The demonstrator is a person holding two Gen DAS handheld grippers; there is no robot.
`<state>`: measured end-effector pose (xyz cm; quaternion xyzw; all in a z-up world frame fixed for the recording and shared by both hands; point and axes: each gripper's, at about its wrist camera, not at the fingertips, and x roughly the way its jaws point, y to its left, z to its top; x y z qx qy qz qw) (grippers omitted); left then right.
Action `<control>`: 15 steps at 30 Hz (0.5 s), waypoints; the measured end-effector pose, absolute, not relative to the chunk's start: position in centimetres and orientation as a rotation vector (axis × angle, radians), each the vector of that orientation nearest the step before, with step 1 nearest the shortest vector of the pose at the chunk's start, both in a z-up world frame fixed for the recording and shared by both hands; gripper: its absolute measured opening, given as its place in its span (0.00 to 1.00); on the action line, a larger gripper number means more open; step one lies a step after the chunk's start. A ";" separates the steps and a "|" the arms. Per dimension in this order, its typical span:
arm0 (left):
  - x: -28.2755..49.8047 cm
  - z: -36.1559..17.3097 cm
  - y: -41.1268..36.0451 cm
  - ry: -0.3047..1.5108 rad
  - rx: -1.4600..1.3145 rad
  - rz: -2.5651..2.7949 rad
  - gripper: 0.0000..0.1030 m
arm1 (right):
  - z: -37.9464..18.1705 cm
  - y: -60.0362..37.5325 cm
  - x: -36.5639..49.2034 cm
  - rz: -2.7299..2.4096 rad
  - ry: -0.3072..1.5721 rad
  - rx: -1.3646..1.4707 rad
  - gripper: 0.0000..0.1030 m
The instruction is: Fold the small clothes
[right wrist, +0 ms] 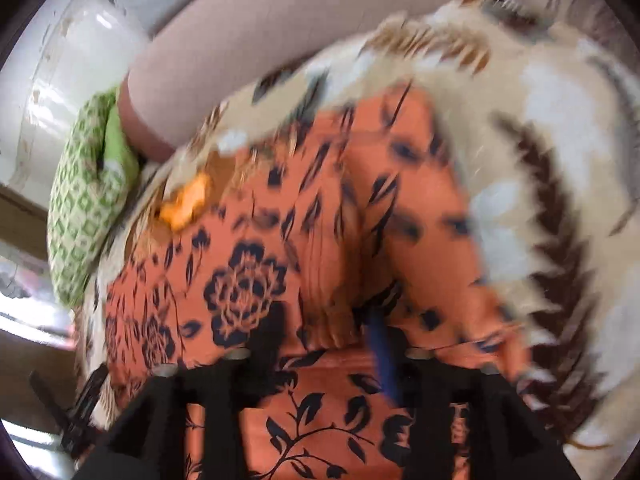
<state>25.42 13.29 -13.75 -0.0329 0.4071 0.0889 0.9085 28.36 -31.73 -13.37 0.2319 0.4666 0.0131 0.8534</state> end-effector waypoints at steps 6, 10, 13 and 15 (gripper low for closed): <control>28.6 -16.9 13.1 0.964 0.013 0.231 0.72 | -10.8 -30.0 29.7 0.324 0.885 0.602 0.78; 28.7 -17.5 14.1 0.991 -0.046 0.240 0.77 | -17.8 -31.5 32.7 0.232 1.112 0.697 0.73; 26.9 -15.2 14.3 0.881 -0.048 0.215 0.77 | -14.9 -32.4 30.2 0.286 0.981 0.725 0.73; 26.9 -16.1 14.4 0.922 -0.045 0.222 0.78 | -14.0 -32.3 29.1 0.317 0.941 0.691 0.85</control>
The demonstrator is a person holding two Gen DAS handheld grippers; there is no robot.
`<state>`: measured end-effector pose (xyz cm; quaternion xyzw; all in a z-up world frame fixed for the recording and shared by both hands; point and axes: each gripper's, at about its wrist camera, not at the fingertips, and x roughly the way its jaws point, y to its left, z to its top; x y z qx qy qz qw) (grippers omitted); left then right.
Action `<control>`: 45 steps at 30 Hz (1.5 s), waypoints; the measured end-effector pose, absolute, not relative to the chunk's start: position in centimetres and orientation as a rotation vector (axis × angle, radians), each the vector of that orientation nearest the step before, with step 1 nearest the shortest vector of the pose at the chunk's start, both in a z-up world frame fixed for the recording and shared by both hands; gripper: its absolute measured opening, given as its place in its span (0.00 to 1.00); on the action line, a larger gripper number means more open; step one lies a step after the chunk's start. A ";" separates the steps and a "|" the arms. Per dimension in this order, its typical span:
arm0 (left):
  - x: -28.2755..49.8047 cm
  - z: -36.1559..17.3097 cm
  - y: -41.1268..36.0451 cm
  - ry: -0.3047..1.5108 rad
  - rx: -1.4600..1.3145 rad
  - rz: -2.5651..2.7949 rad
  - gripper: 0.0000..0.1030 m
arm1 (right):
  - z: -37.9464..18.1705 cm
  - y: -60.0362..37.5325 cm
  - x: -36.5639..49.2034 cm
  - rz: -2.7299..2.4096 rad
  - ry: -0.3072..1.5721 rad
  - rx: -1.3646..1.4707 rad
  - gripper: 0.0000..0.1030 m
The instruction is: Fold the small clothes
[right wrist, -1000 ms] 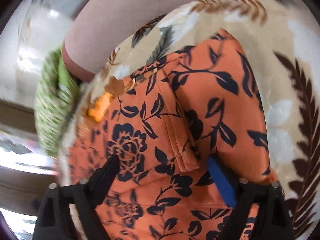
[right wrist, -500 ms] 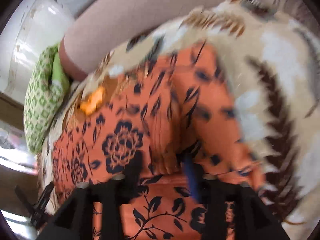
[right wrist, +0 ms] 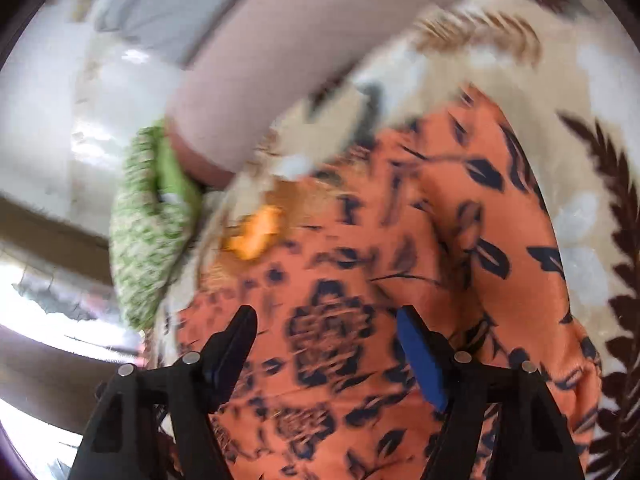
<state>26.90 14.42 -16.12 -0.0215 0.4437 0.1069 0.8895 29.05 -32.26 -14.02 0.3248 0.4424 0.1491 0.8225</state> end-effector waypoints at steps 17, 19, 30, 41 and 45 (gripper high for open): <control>8.8 -11.6 16.9 0.927 -0.306 0.119 0.80 | -9.1 -37.0 11.1 0.215 0.984 0.518 0.94; 5.1 -13.0 16.0 0.978 -0.332 0.101 0.80 | -10.9 -38.7 7.4 0.164 1.039 0.505 0.94; -0.3 -18.0 12.4 1.119 -0.214 0.057 0.58 | -18.3 -43.3 -1.3 0.156 1.188 0.613 0.89; -2.4 -16.2 12.9 1.091 -0.247 0.055 0.22 | -15.9 -42.3 -4.7 0.141 1.152 0.528 0.34; -2.3 -16.9 12.7 1.103 -0.266 0.050 0.60 | -14.0 -41.1 -2.8 0.171 1.103 0.420 0.59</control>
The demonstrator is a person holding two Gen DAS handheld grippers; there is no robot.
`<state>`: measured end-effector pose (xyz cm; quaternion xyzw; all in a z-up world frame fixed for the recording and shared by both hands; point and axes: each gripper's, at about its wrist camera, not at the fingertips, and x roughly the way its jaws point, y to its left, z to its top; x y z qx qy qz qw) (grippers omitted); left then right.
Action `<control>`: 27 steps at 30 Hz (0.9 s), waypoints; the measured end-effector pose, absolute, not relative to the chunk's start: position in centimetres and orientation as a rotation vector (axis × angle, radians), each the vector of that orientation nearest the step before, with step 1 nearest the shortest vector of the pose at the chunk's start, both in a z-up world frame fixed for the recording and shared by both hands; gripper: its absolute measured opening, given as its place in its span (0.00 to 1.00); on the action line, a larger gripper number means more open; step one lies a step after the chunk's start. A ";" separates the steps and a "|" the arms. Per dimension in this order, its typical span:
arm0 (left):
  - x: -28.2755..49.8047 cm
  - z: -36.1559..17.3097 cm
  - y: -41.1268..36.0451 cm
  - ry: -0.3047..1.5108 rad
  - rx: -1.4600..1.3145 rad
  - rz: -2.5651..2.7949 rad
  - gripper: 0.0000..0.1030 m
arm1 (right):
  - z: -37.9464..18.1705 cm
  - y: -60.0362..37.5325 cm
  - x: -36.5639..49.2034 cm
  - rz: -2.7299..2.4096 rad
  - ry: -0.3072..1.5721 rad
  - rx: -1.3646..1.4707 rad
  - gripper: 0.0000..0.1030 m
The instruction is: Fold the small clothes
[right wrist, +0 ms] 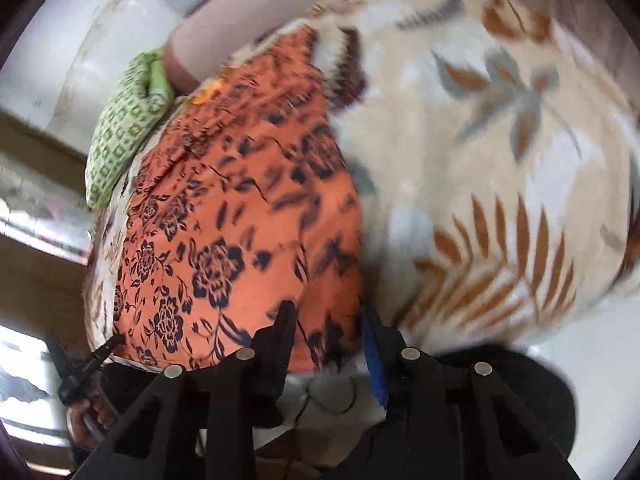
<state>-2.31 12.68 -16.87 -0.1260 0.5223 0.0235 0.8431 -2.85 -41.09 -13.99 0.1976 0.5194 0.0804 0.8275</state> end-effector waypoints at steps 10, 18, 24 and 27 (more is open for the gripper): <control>-2.0 -17.3 13.1 1.130 -0.285 0.022 0.08 | -17.1 -41.6 -1.5 0.145 1.231 0.406 0.11; -3.6 -14.8 14.1 1.068 -0.358 0.006 0.07 | -13.6 -43.4 -4.4 0.268 1.117 0.632 0.08; -2.9 -16.8 14.6 1.117 -0.385 0.029 0.09 | -17.0 -42.6 -3.3 0.259 1.215 0.675 0.12; -2.8 -16.8 14.5 1.104 -0.367 0.049 0.15 | -17.1 -42.5 -2.7 0.254 1.203 0.659 0.18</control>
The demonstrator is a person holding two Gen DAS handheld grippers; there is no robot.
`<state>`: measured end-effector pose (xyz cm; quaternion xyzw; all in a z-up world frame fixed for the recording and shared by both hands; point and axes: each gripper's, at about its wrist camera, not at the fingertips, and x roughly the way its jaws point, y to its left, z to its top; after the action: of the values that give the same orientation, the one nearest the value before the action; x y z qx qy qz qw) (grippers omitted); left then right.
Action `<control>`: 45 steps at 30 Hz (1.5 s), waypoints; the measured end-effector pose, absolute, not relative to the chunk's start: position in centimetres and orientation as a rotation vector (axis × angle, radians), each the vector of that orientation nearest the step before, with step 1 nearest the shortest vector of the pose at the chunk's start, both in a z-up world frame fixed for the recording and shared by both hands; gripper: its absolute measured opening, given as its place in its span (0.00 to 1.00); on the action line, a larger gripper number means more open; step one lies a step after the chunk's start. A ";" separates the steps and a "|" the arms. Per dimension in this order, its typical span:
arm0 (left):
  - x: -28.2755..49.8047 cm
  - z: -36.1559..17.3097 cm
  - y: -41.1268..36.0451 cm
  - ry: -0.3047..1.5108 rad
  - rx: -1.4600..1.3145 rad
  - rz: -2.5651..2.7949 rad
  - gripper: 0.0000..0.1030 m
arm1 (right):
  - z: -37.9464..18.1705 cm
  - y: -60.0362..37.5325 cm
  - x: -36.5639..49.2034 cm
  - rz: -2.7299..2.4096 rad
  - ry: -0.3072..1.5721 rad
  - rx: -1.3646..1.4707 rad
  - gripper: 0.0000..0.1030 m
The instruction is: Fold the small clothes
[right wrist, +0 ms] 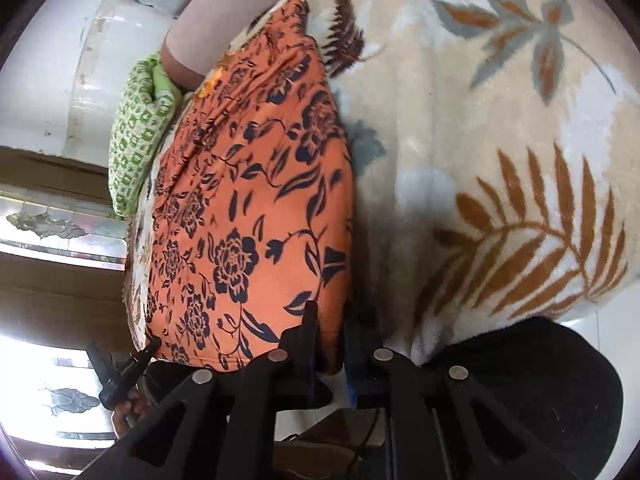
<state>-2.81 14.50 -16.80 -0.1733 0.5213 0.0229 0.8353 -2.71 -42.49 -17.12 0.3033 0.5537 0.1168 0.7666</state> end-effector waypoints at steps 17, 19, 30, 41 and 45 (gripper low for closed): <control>-2.2 -17.1 14.8 1.124 -0.388 0.007 0.07 | -18.6 -45.1 -2.5 0.293 1.185 0.885 0.11; -2.4 -17.6 14.7 1.141 -0.384 0.019 0.08 | -18.9 -44.6 -2.3 0.281 1.215 0.852 0.12; -1.1 -15.4 14.0 1.095 -0.402 -0.061 0.06 | -18.9 -45.1 -1.4 0.332 1.204 0.910 0.08; 11.9 -2.4 16.7 0.838 -0.385 -0.166 0.07 | -8.3 -47.3 11.0 0.541 0.850 1.055 0.08; 22.3 -2.1 18.1 0.804 -0.405 -0.112 0.10 | -6.3 -47.8 21.5 0.537 0.787 1.072 0.10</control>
<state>22.35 18.12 -2.06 -0.1954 0.3885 -0.0542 0.8989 21.48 -47.81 -6.35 0.4913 0.3606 0.2462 0.7536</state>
